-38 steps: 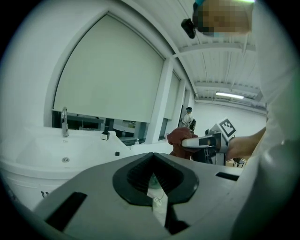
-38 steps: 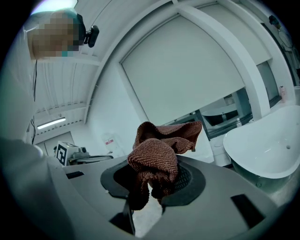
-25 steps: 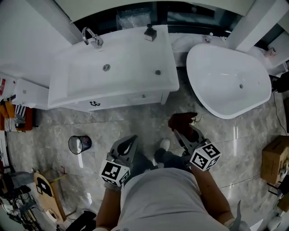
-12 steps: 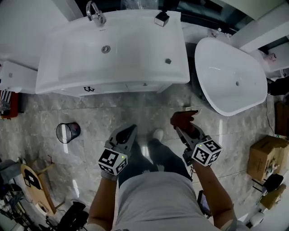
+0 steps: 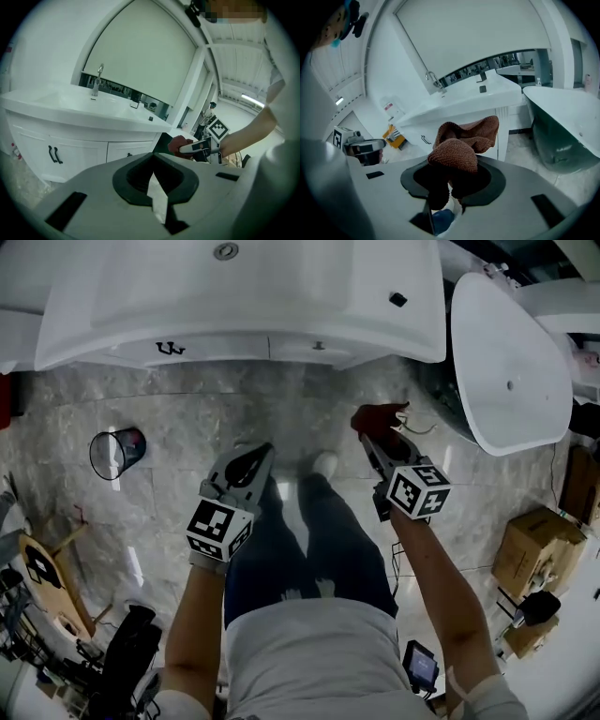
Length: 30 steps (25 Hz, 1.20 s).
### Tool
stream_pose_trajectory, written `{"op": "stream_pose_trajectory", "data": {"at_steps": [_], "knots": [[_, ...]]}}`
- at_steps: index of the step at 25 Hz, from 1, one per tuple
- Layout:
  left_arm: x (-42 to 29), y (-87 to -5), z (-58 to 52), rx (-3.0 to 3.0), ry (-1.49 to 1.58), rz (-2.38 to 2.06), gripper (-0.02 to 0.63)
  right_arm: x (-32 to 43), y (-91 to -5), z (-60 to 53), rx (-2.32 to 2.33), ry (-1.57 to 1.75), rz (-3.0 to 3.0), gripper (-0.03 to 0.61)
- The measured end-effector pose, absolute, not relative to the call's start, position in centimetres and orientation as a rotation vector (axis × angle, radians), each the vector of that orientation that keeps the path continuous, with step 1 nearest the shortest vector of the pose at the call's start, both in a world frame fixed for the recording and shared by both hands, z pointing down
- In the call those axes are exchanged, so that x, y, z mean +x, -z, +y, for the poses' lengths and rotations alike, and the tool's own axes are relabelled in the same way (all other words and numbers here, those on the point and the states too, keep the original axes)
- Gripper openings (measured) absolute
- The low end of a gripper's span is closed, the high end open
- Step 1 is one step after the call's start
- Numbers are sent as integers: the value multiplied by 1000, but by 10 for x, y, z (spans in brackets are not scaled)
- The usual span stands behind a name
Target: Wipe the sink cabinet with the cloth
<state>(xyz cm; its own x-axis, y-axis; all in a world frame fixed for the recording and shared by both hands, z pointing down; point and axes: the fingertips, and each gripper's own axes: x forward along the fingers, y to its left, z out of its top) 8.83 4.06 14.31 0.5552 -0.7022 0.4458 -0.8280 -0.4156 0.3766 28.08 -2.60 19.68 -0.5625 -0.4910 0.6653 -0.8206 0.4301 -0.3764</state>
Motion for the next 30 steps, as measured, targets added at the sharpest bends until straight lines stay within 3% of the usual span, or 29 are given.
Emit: {"op": "stream_pose_trajectory", "data": {"at_steps": [18,30], "knots": [[70,-296,50,2021,-239,-1407,11,292,-420,-116,1127,-925,-2073,140],[99,-376,53,1913,-156,-1442,11,313,-498,-189,1199,-870,-1990,140]]}}
